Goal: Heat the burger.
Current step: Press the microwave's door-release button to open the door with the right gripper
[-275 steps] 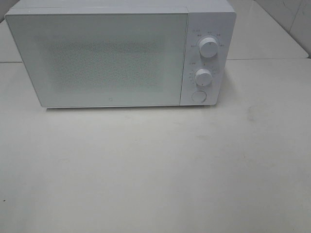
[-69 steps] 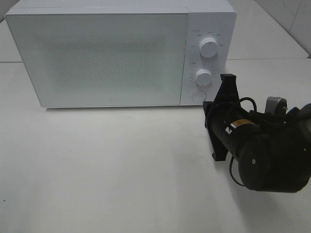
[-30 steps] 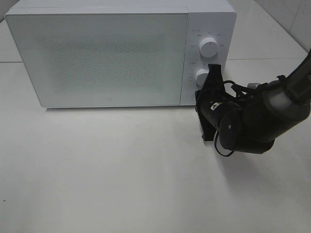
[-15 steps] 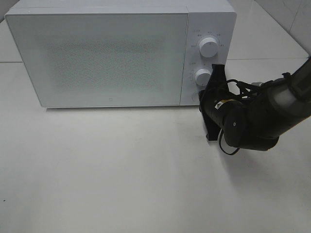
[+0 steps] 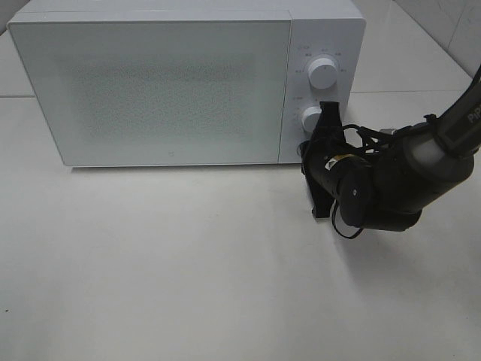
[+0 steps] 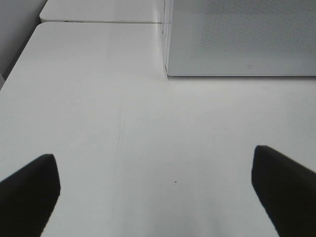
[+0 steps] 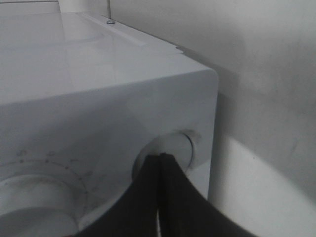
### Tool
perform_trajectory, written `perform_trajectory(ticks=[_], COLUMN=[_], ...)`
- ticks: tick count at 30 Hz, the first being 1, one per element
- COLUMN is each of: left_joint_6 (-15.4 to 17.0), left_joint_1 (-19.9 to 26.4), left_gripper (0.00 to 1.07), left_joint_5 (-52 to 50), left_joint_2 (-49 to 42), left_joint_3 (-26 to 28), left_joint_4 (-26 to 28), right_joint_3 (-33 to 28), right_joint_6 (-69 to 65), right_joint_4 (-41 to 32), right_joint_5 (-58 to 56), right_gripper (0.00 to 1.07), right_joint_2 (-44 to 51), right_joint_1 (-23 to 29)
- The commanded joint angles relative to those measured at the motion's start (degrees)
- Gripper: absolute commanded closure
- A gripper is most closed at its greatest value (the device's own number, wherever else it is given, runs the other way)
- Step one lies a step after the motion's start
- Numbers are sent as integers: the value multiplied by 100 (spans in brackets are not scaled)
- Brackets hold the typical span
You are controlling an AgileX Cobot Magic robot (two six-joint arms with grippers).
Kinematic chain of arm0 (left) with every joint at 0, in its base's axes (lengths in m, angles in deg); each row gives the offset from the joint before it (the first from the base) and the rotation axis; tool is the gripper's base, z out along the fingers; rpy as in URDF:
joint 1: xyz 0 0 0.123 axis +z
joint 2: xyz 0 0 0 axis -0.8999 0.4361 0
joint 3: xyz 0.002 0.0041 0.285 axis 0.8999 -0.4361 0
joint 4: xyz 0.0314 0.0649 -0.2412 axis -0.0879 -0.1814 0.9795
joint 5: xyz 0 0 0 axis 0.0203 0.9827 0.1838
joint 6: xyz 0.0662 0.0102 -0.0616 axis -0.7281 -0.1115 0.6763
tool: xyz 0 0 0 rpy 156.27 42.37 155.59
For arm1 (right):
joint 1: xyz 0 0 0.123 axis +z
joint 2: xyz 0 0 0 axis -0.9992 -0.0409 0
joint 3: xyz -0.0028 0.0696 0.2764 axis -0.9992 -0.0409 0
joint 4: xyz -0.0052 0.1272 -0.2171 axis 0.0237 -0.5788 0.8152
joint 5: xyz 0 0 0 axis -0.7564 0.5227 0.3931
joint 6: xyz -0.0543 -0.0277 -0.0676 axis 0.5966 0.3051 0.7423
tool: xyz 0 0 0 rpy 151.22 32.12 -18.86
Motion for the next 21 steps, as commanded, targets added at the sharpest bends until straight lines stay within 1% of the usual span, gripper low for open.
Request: perform_trajectory(ticks=[1, 5, 7, 13, 21], left_joint_6=[23, 23, 23, 23, 23], left_joint_1=[11, 11, 11, 11, 11], left_gripper=[9, 9, 9, 9, 9], left_joint_5=[-17, -17, -17, -17, -17], left_joint_2=[-103, -103, -103, -103, -103], left_joint_3=[-17, -17, -17, -17, -17], left_joint_4=[57, 57, 57, 57, 57], right_joint_3=[178, 246, 269, 321, 791], right_joint_6=[92, 92, 92, 218, 390], right_joint_4=[-57, -149, -218, -315, -407], right_joint_5=[218, 252, 596, 859, 974], right_gripper=[107, 107, 107, 107, 107], right_joint_2=[-40, -120, -143, -143, -281], right_joint_1=[-34, -34, -34, -86, -86])
